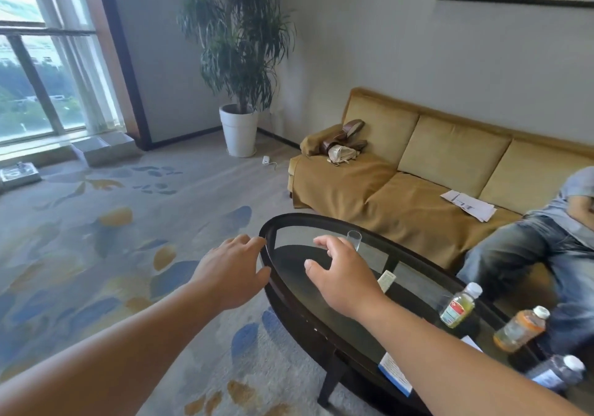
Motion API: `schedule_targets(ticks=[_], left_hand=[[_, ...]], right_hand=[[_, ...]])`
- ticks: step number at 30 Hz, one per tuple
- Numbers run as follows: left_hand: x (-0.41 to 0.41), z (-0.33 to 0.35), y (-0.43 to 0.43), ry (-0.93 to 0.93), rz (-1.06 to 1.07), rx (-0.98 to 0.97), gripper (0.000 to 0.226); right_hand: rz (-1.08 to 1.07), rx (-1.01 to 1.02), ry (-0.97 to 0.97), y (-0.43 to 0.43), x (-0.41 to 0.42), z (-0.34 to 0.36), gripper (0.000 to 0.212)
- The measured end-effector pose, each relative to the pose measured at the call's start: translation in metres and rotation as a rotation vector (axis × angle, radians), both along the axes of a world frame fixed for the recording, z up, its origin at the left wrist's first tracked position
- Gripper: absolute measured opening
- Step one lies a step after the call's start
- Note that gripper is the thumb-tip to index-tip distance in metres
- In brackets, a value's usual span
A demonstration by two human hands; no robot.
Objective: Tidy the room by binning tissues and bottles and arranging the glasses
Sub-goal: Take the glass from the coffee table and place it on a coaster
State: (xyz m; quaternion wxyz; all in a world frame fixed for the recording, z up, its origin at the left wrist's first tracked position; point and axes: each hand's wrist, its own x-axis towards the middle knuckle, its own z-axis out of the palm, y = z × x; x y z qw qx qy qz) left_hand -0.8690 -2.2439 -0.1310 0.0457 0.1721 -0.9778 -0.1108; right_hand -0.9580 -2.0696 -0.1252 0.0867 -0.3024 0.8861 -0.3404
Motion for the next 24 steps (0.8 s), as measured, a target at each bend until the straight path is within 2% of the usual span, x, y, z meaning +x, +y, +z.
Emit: schedule_targets(ticks=[11,24], left_hand=[[-0.137,-0.003,-0.111,-0.012,-0.142,0.026,0.057],[-0.358,-0.045,-0.142,-0.079,-0.278,0.088,0.052]], right_hand=[[-0.174,0.009,-0.046,-0.087,-0.106,-0.001,0.046],[-0.354,-0.027,-0.120,-0.118,-0.298,-0.049,0.046]])
